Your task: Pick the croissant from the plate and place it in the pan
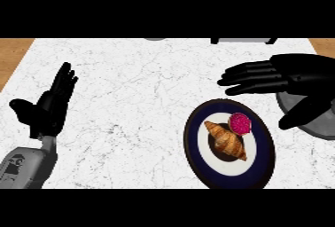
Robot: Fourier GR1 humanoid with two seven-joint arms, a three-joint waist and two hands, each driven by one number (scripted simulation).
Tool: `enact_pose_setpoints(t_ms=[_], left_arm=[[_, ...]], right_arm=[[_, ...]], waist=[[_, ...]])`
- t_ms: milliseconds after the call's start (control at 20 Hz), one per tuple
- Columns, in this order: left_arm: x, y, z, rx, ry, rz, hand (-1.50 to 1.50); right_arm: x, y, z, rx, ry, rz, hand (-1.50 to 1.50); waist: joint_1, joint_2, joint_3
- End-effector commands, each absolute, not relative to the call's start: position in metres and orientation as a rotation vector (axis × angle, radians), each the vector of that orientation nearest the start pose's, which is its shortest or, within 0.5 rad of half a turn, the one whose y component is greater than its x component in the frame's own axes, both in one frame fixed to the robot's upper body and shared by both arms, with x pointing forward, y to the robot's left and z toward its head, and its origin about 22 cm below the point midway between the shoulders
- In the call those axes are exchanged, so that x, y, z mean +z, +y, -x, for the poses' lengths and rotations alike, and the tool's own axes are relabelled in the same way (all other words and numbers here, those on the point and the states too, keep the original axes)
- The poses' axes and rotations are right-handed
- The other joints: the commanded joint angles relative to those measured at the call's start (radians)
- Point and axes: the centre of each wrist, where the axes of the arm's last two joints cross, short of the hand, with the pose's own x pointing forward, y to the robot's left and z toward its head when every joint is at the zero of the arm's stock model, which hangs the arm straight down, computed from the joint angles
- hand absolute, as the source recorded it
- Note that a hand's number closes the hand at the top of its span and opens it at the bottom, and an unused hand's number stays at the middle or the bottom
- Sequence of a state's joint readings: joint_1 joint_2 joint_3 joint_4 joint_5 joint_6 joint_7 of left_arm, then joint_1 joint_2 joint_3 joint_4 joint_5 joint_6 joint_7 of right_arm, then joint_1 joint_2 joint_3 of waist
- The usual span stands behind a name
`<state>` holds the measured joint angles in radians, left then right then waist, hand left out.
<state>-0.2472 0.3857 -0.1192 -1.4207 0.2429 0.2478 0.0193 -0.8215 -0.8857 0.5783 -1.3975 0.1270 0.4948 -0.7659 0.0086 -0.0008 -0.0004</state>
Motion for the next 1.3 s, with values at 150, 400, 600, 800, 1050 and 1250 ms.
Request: enact_pose_setpoints(t_ms=[150, 400, 600, 800, 1050, 1250], left_arm=[[0.048, 0.273, -0.297, -0.057, -1.61, -0.192, 0.0], [0.035, 0.291, -0.296, -0.043, -1.616, -0.203, 0.0], [0.04, 0.295, -0.297, -0.052, -1.629, -0.195, 0.0], [0.042, 0.27, -0.297, -0.063, -1.635, -0.198, 0.0], [0.029, 0.266, -0.289, -0.052, -1.611, -0.171, 0.0], [0.045, 0.27, -0.304, -0.05, -1.618, -0.202, 0.0]], right_arm=[[0.182, -0.245, -0.339, -2.677, 2.289, 0.588, -1.5], [0.205, -0.249, -0.33, -2.72, 2.297, 0.49, -1.5], [0.157, -0.244, -0.335, -2.714, 2.375, 0.366, -1.5], [0.156, -0.225, -0.352, -2.839, 2.256, 0.303, -1.5], [0.144, -0.231, -0.356, -2.903, 2.172, 0.376, -1.5], [0.12, -0.236, -0.341, -2.916, 2.056, 0.419, -1.5]], waist=[[-0.005, 0.002, 0.0], [-0.009, 0.001, 0.0], [-0.003, 0.003, 0.0], [0.005, 0.003, 0.0], [0.006, 0.004, 0.0], [-0.004, 0.003, 0.001]])
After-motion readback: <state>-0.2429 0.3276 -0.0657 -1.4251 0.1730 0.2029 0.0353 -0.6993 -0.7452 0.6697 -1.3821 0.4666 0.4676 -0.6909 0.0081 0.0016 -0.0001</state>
